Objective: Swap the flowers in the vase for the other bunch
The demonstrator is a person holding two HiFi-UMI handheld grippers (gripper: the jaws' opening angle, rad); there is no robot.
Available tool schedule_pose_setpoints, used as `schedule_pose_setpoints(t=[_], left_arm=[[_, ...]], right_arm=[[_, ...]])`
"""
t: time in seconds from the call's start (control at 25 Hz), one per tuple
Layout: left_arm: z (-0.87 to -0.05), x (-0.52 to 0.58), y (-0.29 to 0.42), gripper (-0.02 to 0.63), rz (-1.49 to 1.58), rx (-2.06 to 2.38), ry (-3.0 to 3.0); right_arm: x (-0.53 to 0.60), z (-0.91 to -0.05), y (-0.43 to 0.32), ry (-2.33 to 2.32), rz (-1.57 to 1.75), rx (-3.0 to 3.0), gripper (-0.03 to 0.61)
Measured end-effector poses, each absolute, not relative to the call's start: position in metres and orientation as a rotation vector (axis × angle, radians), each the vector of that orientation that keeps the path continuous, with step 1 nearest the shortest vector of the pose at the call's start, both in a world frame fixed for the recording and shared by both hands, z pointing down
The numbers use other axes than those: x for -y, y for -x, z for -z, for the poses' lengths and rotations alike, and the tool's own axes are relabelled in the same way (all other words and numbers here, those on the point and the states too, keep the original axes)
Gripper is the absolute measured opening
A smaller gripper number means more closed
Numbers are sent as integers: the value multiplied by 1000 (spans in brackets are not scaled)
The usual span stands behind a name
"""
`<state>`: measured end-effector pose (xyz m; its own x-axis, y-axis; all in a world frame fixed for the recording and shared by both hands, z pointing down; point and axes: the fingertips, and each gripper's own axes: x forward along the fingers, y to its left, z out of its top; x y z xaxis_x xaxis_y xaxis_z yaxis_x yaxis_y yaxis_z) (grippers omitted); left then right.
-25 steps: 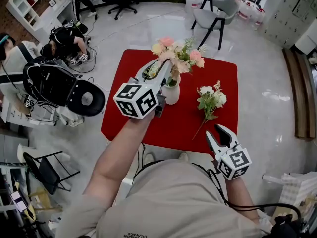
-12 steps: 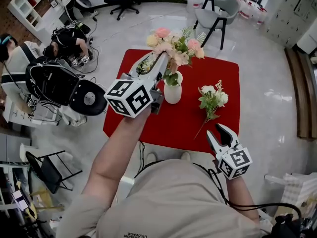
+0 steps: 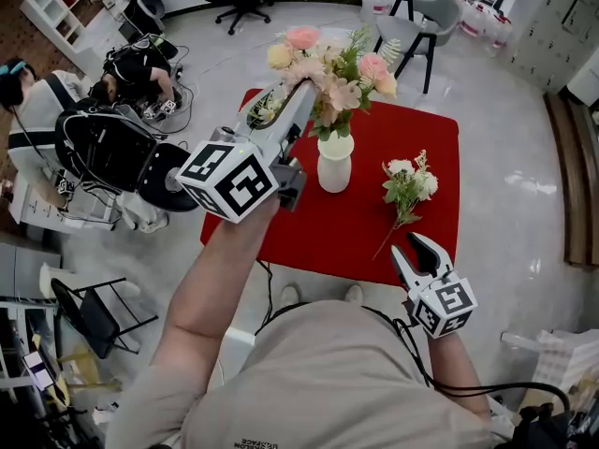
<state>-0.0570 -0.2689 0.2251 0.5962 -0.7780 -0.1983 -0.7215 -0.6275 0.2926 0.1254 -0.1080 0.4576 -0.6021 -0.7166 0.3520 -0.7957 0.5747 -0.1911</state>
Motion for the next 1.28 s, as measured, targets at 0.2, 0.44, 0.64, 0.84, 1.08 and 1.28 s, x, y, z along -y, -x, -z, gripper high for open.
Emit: schedule_pose_setpoints(t=[0.2, 0.44, 0.64, 0.84, 1.08, 1.28], left_arm=[[-202, 257, 73, 94, 519, 1266, -2655], [-169, 233, 109, 94, 590, 1297, -2672], [-160, 222, 137, 94, 544, 1351, -2664], [-182, 215, 169, 94, 432, 1406, -2616], [-222, 208, 202, 94, 262, 1448, -2524], [-267, 203, 220, 94, 115, 1440, -2435]], right_arm=[[105, -459, -119, -1245, -491, 2583, 170], [98, -457, -100, -1223, -483, 2593, 170], [99, -457, -94, -1199, -481, 2601, 170], [99, -461, -76, -1161, -488, 2613, 170], [96, -459, -58, -1140, -494, 2610, 170], [91, -466, -50, -1154, -504, 2600, 170]])
